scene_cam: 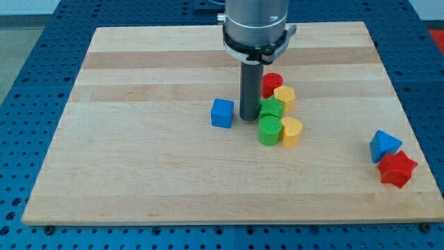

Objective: Move the red circle into the cube

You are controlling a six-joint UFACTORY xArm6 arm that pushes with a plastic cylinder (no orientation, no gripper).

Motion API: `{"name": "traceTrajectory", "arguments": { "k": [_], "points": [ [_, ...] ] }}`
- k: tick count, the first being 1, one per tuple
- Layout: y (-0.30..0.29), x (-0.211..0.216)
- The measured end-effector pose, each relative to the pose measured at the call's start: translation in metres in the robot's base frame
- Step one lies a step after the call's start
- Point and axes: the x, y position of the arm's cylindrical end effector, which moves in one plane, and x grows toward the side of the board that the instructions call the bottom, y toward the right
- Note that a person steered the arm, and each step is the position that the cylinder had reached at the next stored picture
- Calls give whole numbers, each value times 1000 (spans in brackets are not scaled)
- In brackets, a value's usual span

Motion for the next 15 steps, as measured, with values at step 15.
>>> {"name": "traceTrajectory", "arguments": {
  "k": [15],
  "points": [
    [-16, -30]
  ]
}}
